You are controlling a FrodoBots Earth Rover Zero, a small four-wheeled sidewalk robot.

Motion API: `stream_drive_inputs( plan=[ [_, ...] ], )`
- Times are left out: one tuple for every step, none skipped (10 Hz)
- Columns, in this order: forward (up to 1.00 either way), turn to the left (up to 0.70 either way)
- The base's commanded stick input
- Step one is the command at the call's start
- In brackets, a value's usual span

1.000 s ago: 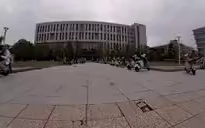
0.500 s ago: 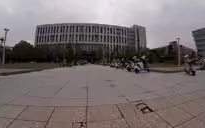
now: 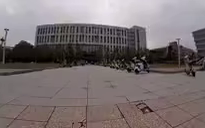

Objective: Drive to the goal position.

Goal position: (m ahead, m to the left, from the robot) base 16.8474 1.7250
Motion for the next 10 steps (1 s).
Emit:
stream_drive_inputs(
  plan=[
    [0.70, 0.00],
    [0.70, 0.00],
    [0.70, 0.00],
    [0.70, 0.00],
    [0.70, 0.00],
    [0.70, 0.00],
    [0.70, 0.00],
    [0.70, 0.00],
    [0.70, 0.00],
    [0.70, 0.00]
  ],
)
